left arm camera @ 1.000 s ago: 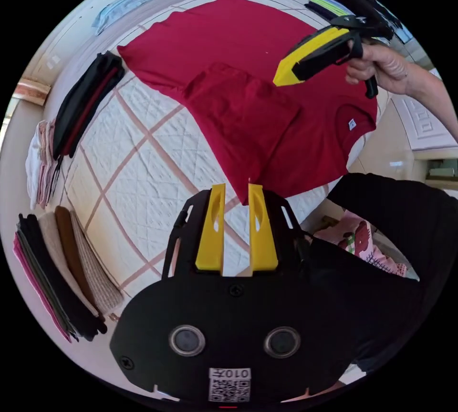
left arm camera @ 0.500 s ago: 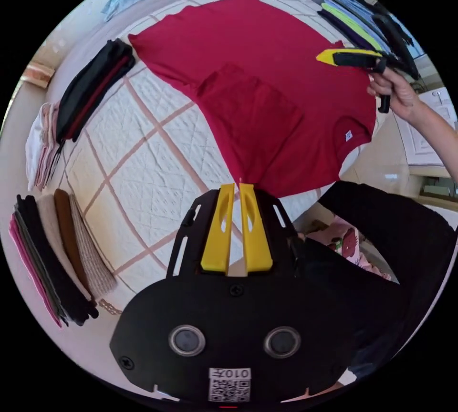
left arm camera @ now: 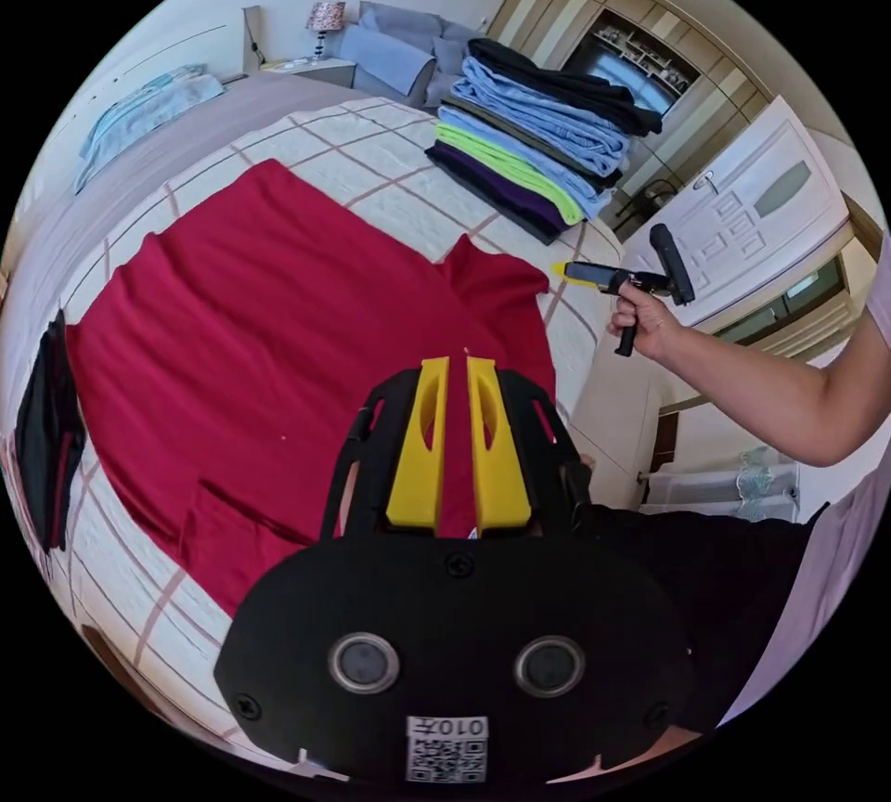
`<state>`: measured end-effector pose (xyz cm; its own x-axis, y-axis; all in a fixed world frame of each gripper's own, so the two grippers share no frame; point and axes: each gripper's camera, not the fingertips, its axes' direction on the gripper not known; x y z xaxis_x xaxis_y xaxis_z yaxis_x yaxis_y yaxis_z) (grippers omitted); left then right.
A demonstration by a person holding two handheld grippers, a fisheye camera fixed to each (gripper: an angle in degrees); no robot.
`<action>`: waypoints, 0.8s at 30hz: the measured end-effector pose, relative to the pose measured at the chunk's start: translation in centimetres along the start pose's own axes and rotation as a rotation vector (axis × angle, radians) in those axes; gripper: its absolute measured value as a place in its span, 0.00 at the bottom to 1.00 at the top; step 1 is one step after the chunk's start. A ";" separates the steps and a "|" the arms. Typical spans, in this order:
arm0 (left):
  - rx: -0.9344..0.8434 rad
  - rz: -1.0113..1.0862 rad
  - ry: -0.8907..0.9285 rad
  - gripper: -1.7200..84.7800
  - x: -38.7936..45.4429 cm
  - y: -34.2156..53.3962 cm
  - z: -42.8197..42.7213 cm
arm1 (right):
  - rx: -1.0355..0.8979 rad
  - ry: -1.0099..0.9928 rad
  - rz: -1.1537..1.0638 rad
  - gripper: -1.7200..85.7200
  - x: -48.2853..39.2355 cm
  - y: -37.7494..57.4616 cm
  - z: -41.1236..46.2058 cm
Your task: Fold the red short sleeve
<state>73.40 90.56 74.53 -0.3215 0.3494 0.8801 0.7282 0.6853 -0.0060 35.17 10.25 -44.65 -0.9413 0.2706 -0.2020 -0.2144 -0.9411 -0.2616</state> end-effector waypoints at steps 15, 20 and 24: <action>-0.096 -0.009 0.036 0.03 0.7 3.0 2.7 | 0.070 0.110 -0.099 0.06 -3.2 3.1 -0.2; -0.077 -0.054 0.016 0.03 -0.7 5.2 2.2 | 0.062 0.119 -0.596 0.06 -17.2 4.8 -0.7; -0.077 -0.108 0.000 0.04 -1.8 6.9 2.2 | -0.176 0.107 -0.739 0.07 -22.9 7.9 6.7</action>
<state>77.68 96.09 71.89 -0.4007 0.2759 0.8737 0.7338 0.6676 0.1258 53.27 -4.76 -35.74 -0.5372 0.8434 -0.0038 -0.7251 -0.4641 -0.5087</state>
